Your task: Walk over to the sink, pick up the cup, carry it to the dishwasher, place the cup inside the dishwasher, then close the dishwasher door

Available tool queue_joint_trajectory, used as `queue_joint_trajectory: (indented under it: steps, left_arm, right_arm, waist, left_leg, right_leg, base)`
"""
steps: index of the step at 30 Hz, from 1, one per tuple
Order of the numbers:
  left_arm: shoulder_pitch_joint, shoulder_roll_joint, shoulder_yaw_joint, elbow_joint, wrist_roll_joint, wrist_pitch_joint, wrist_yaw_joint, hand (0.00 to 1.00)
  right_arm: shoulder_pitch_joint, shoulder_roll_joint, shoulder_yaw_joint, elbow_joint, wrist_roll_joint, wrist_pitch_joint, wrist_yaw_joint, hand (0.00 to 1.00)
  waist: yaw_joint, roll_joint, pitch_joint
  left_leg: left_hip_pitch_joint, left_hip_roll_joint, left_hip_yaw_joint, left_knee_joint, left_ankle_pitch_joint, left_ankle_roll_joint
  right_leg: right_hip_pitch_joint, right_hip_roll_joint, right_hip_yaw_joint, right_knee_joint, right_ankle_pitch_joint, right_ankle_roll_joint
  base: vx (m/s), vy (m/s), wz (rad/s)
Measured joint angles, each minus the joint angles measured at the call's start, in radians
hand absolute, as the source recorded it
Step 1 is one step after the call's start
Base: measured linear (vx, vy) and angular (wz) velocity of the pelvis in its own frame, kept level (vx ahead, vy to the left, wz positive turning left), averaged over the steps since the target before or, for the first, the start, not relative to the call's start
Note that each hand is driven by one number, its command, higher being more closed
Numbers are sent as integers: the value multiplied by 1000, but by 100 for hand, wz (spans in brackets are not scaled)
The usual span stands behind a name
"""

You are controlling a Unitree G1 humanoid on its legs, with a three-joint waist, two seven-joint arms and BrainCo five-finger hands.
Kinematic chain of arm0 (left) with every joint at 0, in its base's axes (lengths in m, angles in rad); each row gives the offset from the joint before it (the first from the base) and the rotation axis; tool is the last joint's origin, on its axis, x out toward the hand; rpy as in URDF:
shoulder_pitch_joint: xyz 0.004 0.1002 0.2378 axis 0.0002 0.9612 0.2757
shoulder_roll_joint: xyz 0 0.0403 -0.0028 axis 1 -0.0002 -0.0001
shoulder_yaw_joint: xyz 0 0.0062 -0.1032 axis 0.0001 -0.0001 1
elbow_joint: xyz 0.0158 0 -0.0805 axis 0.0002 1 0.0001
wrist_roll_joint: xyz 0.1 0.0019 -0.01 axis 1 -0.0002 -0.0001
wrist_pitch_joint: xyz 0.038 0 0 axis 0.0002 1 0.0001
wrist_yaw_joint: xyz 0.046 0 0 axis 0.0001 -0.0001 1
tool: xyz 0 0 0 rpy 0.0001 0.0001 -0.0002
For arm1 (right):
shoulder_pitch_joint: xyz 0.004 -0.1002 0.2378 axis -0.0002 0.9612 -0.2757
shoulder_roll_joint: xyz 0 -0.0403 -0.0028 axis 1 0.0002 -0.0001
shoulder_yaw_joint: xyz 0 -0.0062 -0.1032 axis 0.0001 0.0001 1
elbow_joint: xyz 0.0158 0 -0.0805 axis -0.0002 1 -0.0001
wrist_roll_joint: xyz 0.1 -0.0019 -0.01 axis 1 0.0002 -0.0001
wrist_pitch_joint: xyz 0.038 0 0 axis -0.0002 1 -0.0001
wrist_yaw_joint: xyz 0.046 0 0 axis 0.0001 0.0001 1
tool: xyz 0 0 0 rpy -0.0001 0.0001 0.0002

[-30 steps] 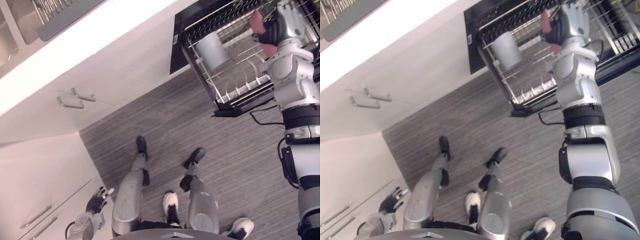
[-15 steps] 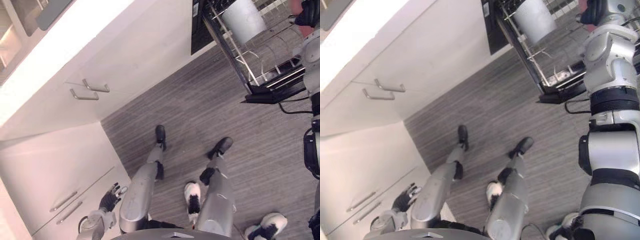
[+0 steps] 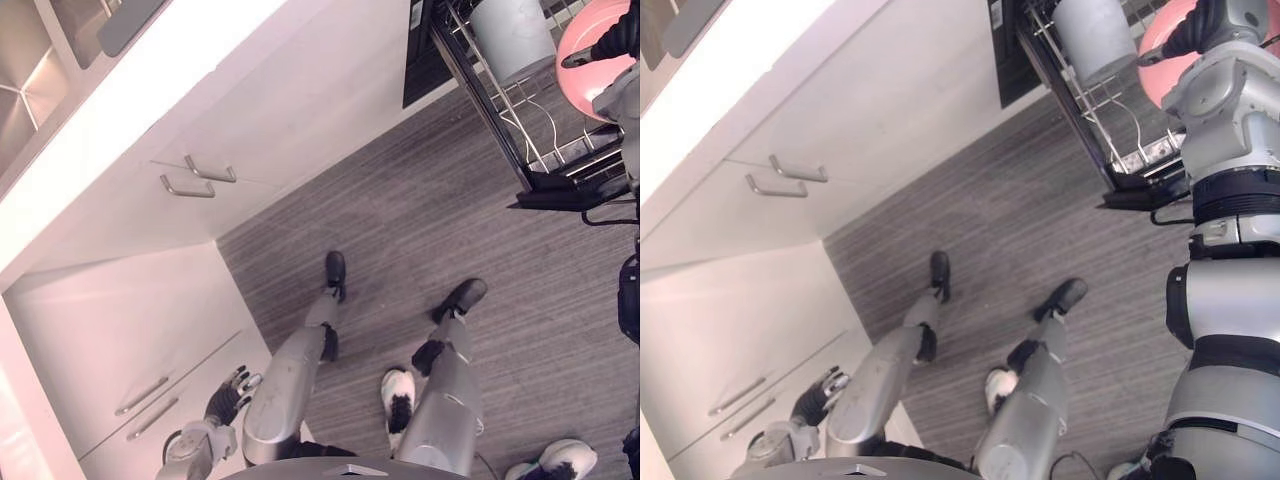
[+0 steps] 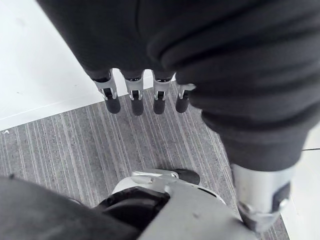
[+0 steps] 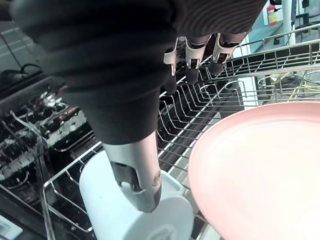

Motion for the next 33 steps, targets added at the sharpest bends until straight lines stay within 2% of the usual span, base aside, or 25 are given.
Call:
queue_joint_trajectory:
  steps: [4,6,7,10,13,16,17,19,20,22,25,29,31,33]
  left_arm:
    - [2,0,-14,-27,0,3,-2,0]
    - [4,-1,-21,-29,0,2,-2,0]
    - [6,-1,-21,-28,1,2,-2,0]
    - [31,-2,-19,-29,1,-3,0,0]
    - [51,-6,-1,-30,2,-2,3,0]
    - [63,-13,19,-31,2,-2,12,0]
    - [64,-16,24,-30,2,-1,16,0]
    - [69,-17,41,-30,3,-3,17,0]
    - [73,-20,51,-25,3,-6,23,0]
    - [80,-21,51,-24,3,-12,24,0]
    - [84,-20,59,1,4,-24,25,0]
    - [84,-21,65,23,4,-26,30,0]
    - [82,-23,71,31,4,-26,39,0]
    - [80,-23,72,34,5,-26,46,0]
  right_arm:
    - [2,0,-31,0,156,-21,-3,0]
    - [10,4,-104,-4,281,-42,-9,0]
    - [17,7,-130,-10,307,-48,-10,0]
    - [71,49,-264,-22,430,-81,-77,0]
    - [128,56,-359,-66,497,-86,-113,0]
    - [172,57,-459,-70,581,-85,-133,0]
    - [205,57,-512,-70,623,-79,-145,100]
    - [254,58,-584,-51,710,-64,-165,100]
    - [324,62,-684,-46,864,-55,-171,100]
    - [378,74,-730,-47,930,-52,-180,100]
    - [498,135,-817,-48,1072,-16,-189,100]
    - [610,223,-835,-48,1189,51,-173,100]
    - [657,293,-828,-47,1222,103,-126,100]
    - [673,339,-820,-42,1245,132,-82,100]
  waist:
    - [-8,0,0]
    - [-19,0,0]
    - [-22,-1,0]
    - [-58,-3,2]
    - [-97,-11,8]
    - [-117,-28,20]
    - [-129,-34,24]
    - [-148,-43,30]
    - [-164,-47,33]
    - [-175,-50,33]
    - [-200,-63,32]
    - [-215,-69,32]
    - [-217,-69,32]
    - [-216,-69,32]
  left_leg:
    - [35,-1,-11,0,-4,-1]
    - [63,-1,-11,-1,-9,-3]
    - [70,-1,-11,-1,-10,-3]
    - [125,2,-9,-4,-27,-7]
    - [166,6,-1,-8,-33,-8]
    - [203,14,21,-8,-37,-10]
    - [221,19,27,-9,-41,-14]
    - [245,30,38,-9,-46,-18]
    - [261,38,41,-9,-49,-22]
    - [268,44,42,-10,-50,-24]
    - [283,61,53,-10,-54,-31]
    - [284,74,66,-10,-60,-40]
    - [280,76,67,-10,-60,-41]
    - [276,76,67,-10,-60,-41]
  right_leg:
    - [39,0,-3,-5,-2,-2]
    - [68,0,-3,-8,-6,-4]
    - [76,1,-3,-9,-6,-4]
    - [137,5,-2,-24,-8,-1]
    - [180,13,4,-42,-10,7]
    - [209,24,21,-54,-5,9]
    - [224,30,24,-55,-4,11]
    - [243,39,30,-56,-6,12]
    - [256,49,34,-56,-11,12]
    - [263,54,34,-56,-17,14]
    - [266,70,51,-57,-26,15]
    - [266,84,56,-68,-27,9]
    - [266,89,56,-78,-21,9]
    - [265,89,56,-85,-17,12]
  base:
    - [40,-4,0]
    - [0,0,0]
    - [30,-12,-2]
    - [42,-20,-5]
    - [58,-37,-10]
    - [72,-53,-23]
    - [96,-85,-19]
    - [85,-84,-18]
    - [72,-80,-14]
    - [61,-73,-10]
    - [59,-86,-18]
    - [44,-71,-10]
    - [44,-54,-3]
    - [57,-48,2]
